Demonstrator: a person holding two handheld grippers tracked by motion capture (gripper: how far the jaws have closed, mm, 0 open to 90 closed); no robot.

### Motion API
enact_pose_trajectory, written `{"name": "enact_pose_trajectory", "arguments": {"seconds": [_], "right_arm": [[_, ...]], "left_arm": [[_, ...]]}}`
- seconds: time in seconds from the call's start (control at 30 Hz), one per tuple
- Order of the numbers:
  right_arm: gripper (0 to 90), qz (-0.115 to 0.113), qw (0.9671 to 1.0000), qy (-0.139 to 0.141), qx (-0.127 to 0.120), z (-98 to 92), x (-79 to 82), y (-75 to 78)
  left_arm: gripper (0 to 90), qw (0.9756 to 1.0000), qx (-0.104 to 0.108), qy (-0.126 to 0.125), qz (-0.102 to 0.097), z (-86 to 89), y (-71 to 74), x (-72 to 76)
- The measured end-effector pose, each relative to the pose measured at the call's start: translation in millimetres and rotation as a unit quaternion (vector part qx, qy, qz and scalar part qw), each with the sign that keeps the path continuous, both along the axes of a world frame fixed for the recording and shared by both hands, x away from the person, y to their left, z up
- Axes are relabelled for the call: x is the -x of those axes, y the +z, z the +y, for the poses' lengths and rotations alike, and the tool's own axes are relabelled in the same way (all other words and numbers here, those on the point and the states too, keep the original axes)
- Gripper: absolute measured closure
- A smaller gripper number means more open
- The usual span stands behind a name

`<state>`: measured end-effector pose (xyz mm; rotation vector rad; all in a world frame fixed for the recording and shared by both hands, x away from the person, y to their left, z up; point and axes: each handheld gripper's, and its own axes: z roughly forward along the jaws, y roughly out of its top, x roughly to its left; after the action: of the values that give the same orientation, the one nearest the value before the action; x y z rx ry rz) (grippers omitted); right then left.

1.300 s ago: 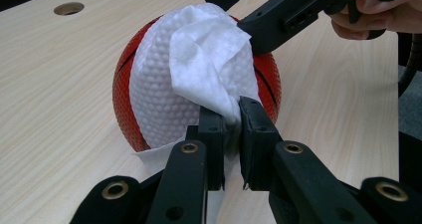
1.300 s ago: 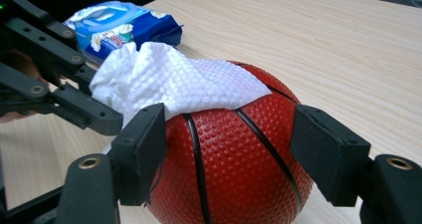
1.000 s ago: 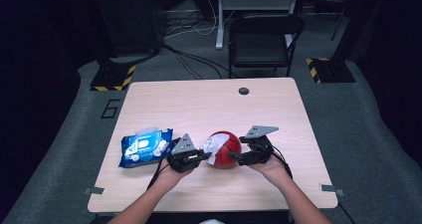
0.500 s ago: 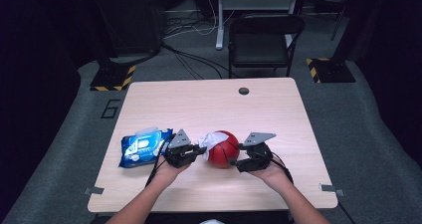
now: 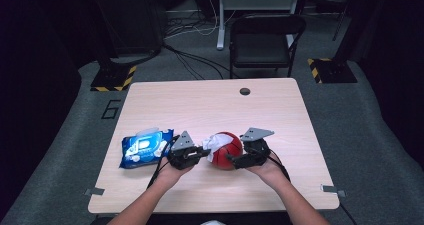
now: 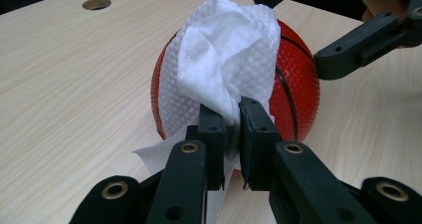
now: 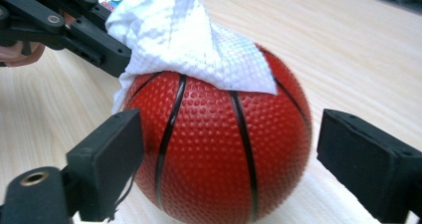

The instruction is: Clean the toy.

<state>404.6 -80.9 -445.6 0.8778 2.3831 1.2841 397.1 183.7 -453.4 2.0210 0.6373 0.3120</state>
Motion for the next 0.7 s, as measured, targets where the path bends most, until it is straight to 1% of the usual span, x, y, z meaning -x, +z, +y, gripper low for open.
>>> {"name": "enact_pose_trajectory", "arguments": {"seconds": [0.03, 0.07, 0.13, 0.2, 0.23, 0.27, 0.3, 0.33, 0.37, 0.4, 0.43, 0.47, 0.5, 0.57, 0.63, 0.7], "right_arm": [[11.4, 0.014, 0.9998, 0.011, -0.007, 0.6, -2.1, -1.9], [11.4, 0.016, 0.9998, 0.011, -0.01, 0.9, -2.6, -3.6], [11.8, 0.017, 0.9997, 0.013, -0.012, 0.5, -3.1, -3.9], [13.1, 0.02, 0.9997, 0.015, -0.003, 0.8, -3.6, -0.2], [14.3, 0.017, 0.9998, 0.012, -0.005, 1.3, -2.6, 1.6], [13.7, 0.012, 0.9998, 0.01, -0.011, 1.9, -1.8, 3.0], [11.0, 0.017, 0.9997, 0.005, -0.017, 3.2, -1.7, 3.3], [9.3, 0.019, 0.9997, 0.002, -0.012, 5.4, -2.3, 2.2], [8.2, 0.014, 0.9999, 0.0, 0.0, 7.5, -2.0, 0.8], [8.2, 0.014, 0.9999, 0.0, 0.001, 7.9, -1.9, 0.0], [8.6, 0.017, 0.9999, 0.0, 0.0, 7.5, -1.7, 0.1], [8.8, 0.016, 0.9999, 0.002, 0.002, 6.6, -2.5, 0.2], [8.9, 0.02, 0.9998, 0.002, 0.0, 5.7, -3.2, 0.1], [9.3, 0.022, 0.9997, 0.006, -0.001, 4.0, -4.3, -0.3], [9.7, 0.02, 0.9997, 0.012, 0.002, 3.7, -4.0, -0.5], [10.1, 0.012, 0.9997, 0.018, 0.006, 3.9, -3.8, -0.7]], "left_arm": [[81.6, 1.0, 0.002, 0.0, 0.001, 0.3, -0.3, -0.3], [81.6, 1.0, 0.004, 0.0, 0.003, 0.6, -0.9, -0.5], [81.6, 0.9999, 0.01, -0.002, 0.007, 1.4, -1.4, -0.3], [81.6, 1.0, 0.009, -0.001, 0.004, 0.6, -1.1, 0.7], [81.6, 0.9999, 0.013, -0.005, 0.008, 0.5, -1.2, 1.0], [81.6, 0.9999, 0.013, -0.006, 0.01, -0.1, -1.1, 1.8], [81.6, 0.9999, 0.011, -0.01, 0.008, -0.7, -0.7, 2.4], [81.6, 0.9999, 0.012, -0.009, 0.006, -2.0, -0.8, 3.4], [81.6, 0.9999, 0.007, -0.01, 0.005, -2.1, -0.4, 3.5], [81.6, 0.9999, 0.011, -0.01, 0.006, -2.0, -0.5, 3.3], [81.6, 0.9998, 0.013, -0.011, 0.007, -1.2, 0.1, 2.3], [81.6, 0.9998, 0.014, -0.01, 0.008, -0.9, 0.7, 1.3], [81.5, 0.9999, 0.013, -0.007, 0.005, -0.3, 1.8, -0.1], [81.6, 0.9999, 0.016, -0.002, 0.005, 0.2, 4.6, -4.4], [81.5, 0.9999, 0.01, 0.0, 0.002, -0.8, 6.9, -9.9], [81.5, 1.0, 0.004, 0.007, 0.002, -0.8, 7.0, -16.4]]}}
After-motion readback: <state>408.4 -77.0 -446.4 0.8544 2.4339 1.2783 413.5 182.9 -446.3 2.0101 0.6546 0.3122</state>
